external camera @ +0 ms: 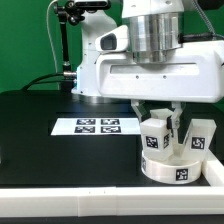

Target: Assemble stool

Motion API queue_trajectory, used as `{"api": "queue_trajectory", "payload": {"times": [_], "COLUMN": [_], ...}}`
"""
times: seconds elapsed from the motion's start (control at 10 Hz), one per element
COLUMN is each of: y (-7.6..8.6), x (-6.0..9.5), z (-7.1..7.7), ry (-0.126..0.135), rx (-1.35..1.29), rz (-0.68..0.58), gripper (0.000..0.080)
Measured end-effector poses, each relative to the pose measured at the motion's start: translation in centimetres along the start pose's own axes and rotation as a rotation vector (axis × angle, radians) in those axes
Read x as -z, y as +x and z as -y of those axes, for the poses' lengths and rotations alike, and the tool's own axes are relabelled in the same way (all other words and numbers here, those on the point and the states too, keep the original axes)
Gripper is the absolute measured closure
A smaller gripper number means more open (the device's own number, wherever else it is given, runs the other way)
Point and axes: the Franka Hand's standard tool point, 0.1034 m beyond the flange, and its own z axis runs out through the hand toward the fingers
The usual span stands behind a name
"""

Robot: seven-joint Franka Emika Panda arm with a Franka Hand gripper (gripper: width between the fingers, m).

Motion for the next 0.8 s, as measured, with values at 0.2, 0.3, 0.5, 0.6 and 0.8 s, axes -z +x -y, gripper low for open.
{"api": "queue_trajectory", "payload": {"times": [0.2, 0.3, 0.5, 0.6, 0.8], "y": [-0.1, -0.1, -0.5, -0.8, -1.1], "x": [-0.1, -0.1, -0.1, -0.2, -0.3], "z": [0.0, 0.0, 0.3, 0.5, 0.7], "ry": [0.012, 0.021, 0.023, 0.027, 0.035], "rx": [-0.23, -0.368, -0.568, -0.688, -0.828], "rz": [-0.018, -0.02, -0.016, -0.009, 0.001], "gripper": [0.0461, 0.0461, 0.0461, 0.0461, 0.0461]}}
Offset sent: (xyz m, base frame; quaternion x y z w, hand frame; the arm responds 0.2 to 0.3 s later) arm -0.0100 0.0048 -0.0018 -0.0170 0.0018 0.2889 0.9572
